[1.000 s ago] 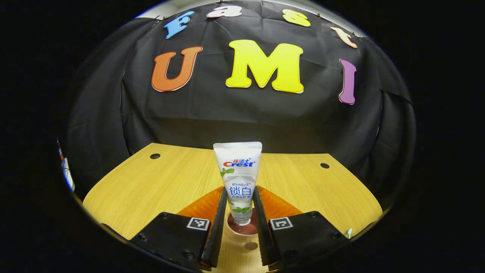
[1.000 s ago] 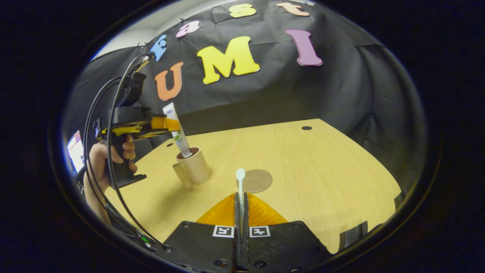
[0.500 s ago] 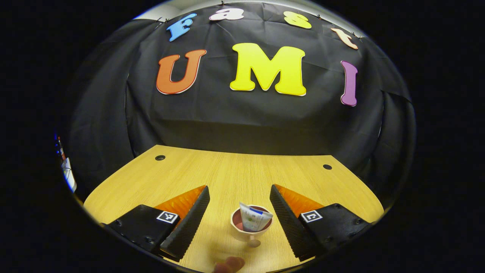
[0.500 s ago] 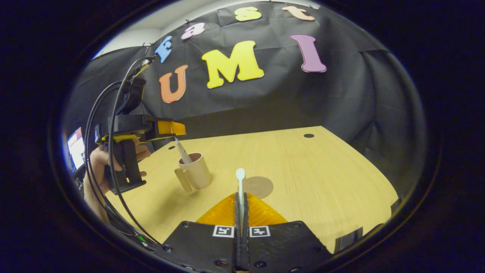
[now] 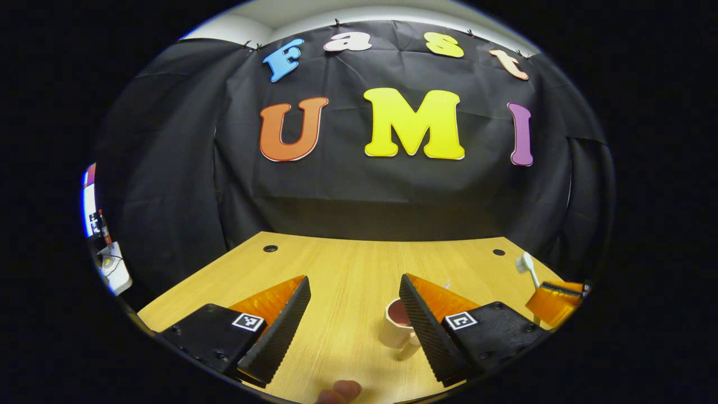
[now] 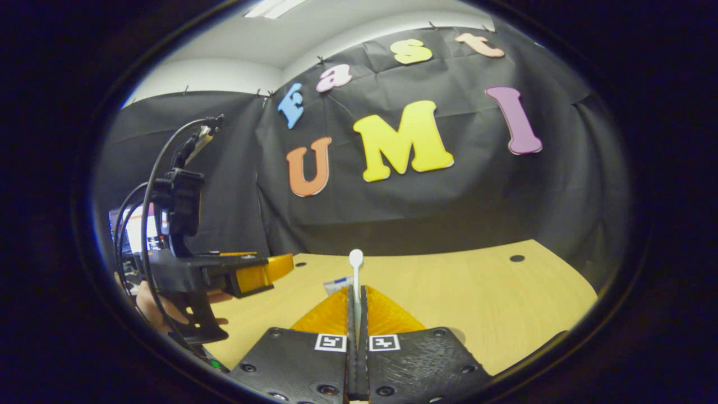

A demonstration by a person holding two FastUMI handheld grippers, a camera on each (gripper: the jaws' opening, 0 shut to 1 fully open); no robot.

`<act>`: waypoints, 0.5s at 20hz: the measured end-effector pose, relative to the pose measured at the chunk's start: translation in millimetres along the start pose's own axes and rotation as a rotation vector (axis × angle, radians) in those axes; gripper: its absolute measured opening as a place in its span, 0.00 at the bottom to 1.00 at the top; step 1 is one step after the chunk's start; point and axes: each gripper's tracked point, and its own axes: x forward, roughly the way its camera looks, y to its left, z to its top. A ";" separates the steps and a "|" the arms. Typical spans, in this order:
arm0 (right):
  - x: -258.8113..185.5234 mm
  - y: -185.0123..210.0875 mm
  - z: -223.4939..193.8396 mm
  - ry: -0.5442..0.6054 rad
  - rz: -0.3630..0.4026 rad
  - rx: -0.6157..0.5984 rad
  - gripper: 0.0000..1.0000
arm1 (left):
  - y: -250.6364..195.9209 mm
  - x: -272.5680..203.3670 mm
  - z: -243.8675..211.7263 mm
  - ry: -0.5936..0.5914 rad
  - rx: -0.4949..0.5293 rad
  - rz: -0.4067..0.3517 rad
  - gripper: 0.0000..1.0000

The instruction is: Put the toothbrush and toothpaste on the desktop into the cup, then pick up the cup and place it on the coaster on the desktop.

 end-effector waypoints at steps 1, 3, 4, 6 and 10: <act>7.3 11.3 9.6 -0.034 0.031 0.002 0.02 | 4.8 -5.2 0.3 -0.007 -0.005 0.006 1.00; 21.0 29.6 28.7 -0.101 0.083 0.020 0.02 | 14.4 -17.3 -0.7 -0.025 -0.024 0.018 1.00; 28.6 37.5 37.3 -0.132 0.106 0.022 0.00 | 18.8 -22.8 -2.9 -0.031 -0.029 0.024 1.00; 45.3 48.9 52.2 -0.191 0.137 0.004 0.00 | 31.5 -34.1 -9.4 -0.034 -0.024 0.046 1.00; 74.2 78.5 62.0 -0.272 0.230 -0.022 0.00 | 56.8 -49.2 -22.1 -0.034 -0.008 0.088 1.00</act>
